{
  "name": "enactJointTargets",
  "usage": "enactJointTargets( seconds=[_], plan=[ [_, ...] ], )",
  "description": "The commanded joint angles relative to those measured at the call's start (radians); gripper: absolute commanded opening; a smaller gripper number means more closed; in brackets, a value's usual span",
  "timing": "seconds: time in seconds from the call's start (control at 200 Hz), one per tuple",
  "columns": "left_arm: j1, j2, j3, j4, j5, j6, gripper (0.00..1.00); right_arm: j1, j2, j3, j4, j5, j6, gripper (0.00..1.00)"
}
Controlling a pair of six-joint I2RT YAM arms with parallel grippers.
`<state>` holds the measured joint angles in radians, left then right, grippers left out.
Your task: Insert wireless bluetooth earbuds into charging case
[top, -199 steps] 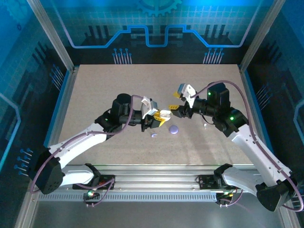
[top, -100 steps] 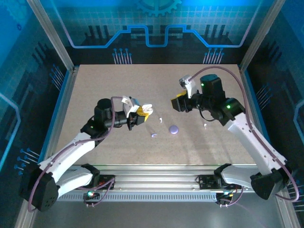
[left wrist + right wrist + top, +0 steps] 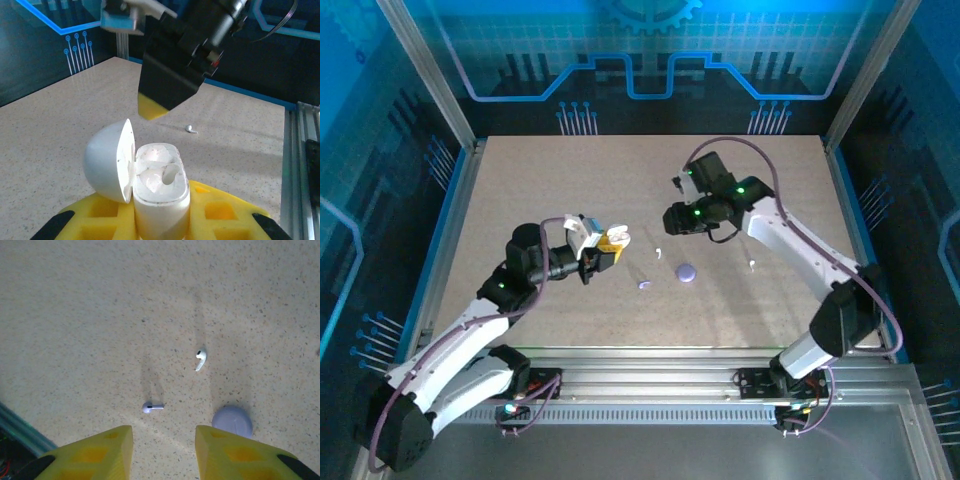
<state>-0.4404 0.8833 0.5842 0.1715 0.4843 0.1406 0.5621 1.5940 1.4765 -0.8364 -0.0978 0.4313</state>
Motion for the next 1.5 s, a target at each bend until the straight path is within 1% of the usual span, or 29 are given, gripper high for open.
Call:
enactJointTargets(
  seconds=[0.0,0.13,0.29,0.405,0.68,1.091,1.496],
  plan=[
    [0.006,-0.03,-0.016,-0.03,-0.024,0.033,0.22,0.037,0.078,0.078,-0.107,0.081,0.062,0.38],
    [0.007,-0.05,-0.021,-0.044,-0.039,0.04,0.23,0.05,0.184,0.155,-0.16,0.128,0.101,0.39],
    [0.006,-0.057,-0.02,-0.076,-0.048,0.057,0.23,0.05,0.291,0.23,-0.2,0.169,0.205,0.41],
    [0.006,-0.058,-0.017,-0.105,-0.049,0.079,0.23,0.05,0.353,0.269,-0.204,0.165,0.241,0.41],
    [0.008,-0.062,-0.02,-0.098,-0.047,0.072,0.23,0.058,0.486,0.321,-0.197,0.151,0.281,0.41],
    [0.007,-0.066,-0.032,-0.095,-0.049,0.071,0.23,0.064,0.577,0.324,-0.156,0.104,0.288,0.4],
    [0.008,-0.066,-0.037,-0.086,-0.049,0.067,0.23,0.067,0.632,0.331,-0.124,0.102,0.298,0.38]
  ],
)
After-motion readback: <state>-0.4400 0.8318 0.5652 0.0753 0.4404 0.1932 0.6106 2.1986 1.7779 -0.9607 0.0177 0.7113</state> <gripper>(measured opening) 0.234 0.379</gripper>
